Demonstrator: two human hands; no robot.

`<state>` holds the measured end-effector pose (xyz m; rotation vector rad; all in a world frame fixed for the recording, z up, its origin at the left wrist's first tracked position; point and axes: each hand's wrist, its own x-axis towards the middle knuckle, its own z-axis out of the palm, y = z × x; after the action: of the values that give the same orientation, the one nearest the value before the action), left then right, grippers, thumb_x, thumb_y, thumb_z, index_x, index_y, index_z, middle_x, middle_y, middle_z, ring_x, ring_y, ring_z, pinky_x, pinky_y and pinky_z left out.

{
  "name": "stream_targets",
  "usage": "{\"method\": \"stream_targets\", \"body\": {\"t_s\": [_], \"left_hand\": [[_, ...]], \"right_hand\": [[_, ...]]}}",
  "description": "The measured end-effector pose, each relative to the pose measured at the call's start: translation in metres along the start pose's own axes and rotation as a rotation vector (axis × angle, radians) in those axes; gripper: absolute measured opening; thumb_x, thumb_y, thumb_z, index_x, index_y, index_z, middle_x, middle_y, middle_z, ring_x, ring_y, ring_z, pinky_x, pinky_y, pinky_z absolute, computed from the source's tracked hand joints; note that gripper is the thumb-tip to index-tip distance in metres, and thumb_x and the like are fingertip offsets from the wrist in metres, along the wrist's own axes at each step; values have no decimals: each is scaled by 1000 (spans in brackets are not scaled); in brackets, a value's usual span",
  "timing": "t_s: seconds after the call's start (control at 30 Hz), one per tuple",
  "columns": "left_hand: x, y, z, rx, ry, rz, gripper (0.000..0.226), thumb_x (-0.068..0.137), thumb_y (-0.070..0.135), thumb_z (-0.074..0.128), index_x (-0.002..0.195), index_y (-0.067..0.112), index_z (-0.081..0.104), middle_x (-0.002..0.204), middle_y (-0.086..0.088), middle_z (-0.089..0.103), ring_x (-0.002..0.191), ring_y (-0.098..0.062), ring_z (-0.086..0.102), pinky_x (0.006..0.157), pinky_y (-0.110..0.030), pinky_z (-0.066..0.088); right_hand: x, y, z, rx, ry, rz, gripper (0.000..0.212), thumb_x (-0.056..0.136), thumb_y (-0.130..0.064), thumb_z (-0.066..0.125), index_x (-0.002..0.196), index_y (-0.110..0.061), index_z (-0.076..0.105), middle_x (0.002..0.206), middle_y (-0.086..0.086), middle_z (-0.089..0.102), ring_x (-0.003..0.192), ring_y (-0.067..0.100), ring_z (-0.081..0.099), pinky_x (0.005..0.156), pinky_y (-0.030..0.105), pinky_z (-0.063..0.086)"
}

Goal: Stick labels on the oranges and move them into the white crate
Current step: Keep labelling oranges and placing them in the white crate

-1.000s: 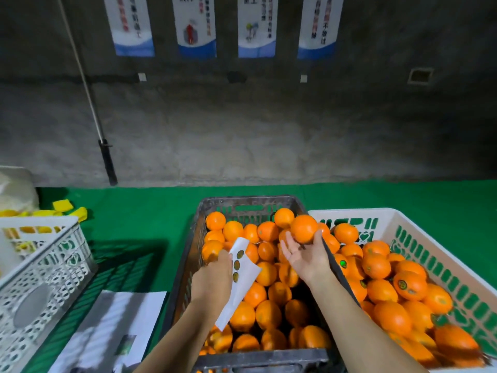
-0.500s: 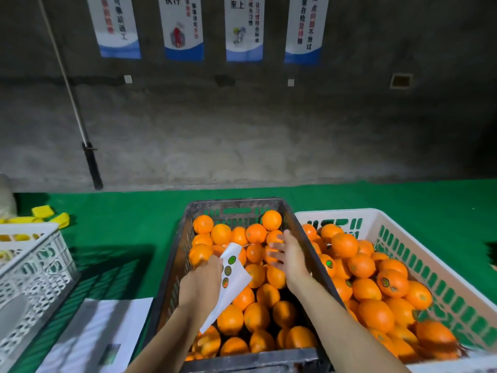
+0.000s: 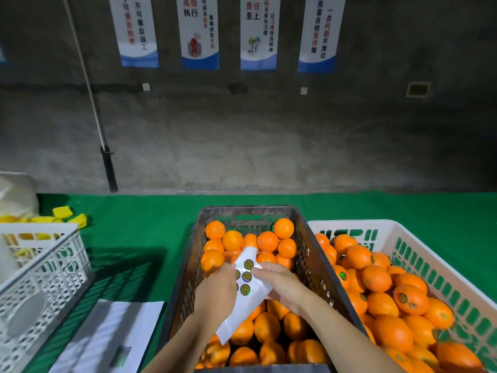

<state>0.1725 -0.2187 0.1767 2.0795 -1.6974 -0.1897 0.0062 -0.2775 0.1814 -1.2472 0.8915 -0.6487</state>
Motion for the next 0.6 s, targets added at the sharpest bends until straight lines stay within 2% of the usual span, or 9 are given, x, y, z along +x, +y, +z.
{"method": "stream_targets", "body": {"t_s": [0.07,0.1,0.17,0.23,0.33,0.4,0.5,0.57,0.6], "left_hand": [[-1,1,-1,-42,32,14,22,106,36,29,93,25,42,81,7,57,79,-20,62,63,-32,43],[-2,1,-2,-68,70,33,23,105,40,30,97,26,45,86,7,58,78,-18,59,65,-33,45],[-3,1,-5,-74,179,123,25,104,40,39,115,25,54,108,5,60,91,-17,59,74,-32,47],[-3,1,-6,-14,274,253,28,100,33,53,124,21,60,118,3,59,104,-19,59,81,-30,47],[-6,5,-8,54,345,397,26,85,18,76,111,18,72,107,-1,67,90,-23,65,70,-33,52],[-7,5,-7,67,365,429,30,78,16,83,107,17,75,102,-2,69,82,-23,67,62,-33,54],[-5,-1,-6,64,303,406,31,91,24,70,122,21,69,116,2,65,96,-23,63,74,-34,50],[-3,-5,-4,78,246,365,36,100,34,53,135,27,58,130,8,56,110,-19,54,86,-30,42],[-2,-6,-3,87,231,355,38,102,38,49,138,29,55,132,10,54,113,-17,51,89,-28,40]], "right_hand": [[-1,0,0,-31,15,-22,28,98,-30,61,116,-14,73,111,9,75,108,28,70,88,40,56],[-2,0,0,-45,23,-31,27,98,-31,61,115,-13,74,110,9,76,108,30,70,91,42,55],[-3,-1,-1,-76,28,-59,27,99,-30,60,112,-12,75,108,8,76,105,29,71,92,42,55],[-5,-3,1,-117,32,-81,27,100,-30,59,106,-11,76,103,6,77,95,21,73,83,32,57],[-6,-4,3,-158,19,-99,24,99,-27,60,97,-9,76,96,7,77,80,14,70,68,21,54],[-6,-3,3,-164,19,-123,25,99,-23,60,102,-2,74,102,17,75,84,18,67,72,26,51],[-4,1,4,-207,-2,-187,22,101,-20,58,103,-5,74,102,17,75,86,18,66,76,30,50],[-3,3,5,-286,-19,-244,23,102,-19,57,86,-22,74,80,-3,71,74,10,61,68,25,47],[-1,5,5,-336,-16,-269,29,102,-20,57,76,-24,70,69,-7,61,67,10,53,64,26,42]]}}
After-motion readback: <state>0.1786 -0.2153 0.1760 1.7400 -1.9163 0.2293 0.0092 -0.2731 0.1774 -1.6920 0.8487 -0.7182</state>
